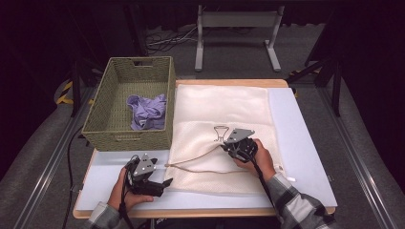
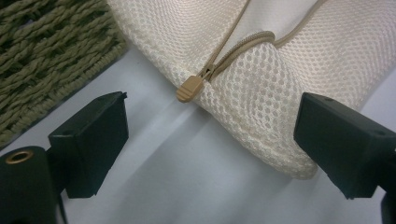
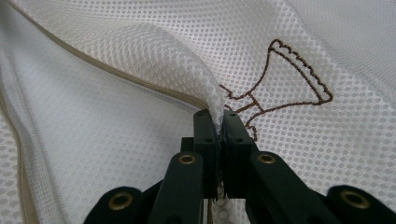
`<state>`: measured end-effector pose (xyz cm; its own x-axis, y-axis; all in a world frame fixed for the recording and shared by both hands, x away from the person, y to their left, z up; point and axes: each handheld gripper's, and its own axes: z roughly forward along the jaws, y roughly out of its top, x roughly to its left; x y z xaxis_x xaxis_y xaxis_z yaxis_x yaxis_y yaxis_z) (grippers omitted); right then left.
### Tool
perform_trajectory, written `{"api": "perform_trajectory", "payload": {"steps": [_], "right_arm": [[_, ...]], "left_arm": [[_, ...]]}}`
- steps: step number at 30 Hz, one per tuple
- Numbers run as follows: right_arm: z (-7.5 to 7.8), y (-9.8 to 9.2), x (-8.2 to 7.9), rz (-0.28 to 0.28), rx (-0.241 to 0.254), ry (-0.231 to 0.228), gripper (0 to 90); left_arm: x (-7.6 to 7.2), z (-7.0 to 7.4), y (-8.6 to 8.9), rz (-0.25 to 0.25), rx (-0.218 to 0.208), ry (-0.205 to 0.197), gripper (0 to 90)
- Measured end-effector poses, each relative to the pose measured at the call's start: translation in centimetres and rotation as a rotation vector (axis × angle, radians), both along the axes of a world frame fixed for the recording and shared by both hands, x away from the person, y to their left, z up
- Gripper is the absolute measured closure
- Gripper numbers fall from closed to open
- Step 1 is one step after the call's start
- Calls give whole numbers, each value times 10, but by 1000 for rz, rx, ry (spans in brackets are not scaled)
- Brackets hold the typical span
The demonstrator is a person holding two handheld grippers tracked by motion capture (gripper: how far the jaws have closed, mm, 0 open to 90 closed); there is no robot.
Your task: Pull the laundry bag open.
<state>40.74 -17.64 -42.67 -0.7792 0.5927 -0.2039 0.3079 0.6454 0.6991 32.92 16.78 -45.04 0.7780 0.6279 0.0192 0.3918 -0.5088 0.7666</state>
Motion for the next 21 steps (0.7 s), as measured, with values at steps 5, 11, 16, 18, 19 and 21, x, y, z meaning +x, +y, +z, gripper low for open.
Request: {"api": "perform_trajectory", "payload": {"steps": [5, 11, 16, 18, 19, 21], "right_arm": [[3, 0, 6, -1, 11, -15, 872], [11, -2, 3, 10, 32, -28, 871], [20, -4, 1, 14, 55, -43, 870], [27, -4, -2, 20, 65, -60, 870], [30, -4, -4, 22, 65, -75, 870], [34, -5, -6, 26, 73, -86, 870]], "left_arm": [[1, 1, 4, 4, -2, -4, 109], [-1, 3, 16, 25, -12, -9, 105], [-3, 4, 22, 39, -16, -10, 104], [-4, 4, 26, 44, -24, -7, 104], [-4, 4, 27, 45, -24, -12, 104], [-4, 5, 29, 48, -34, -13, 104]]}}
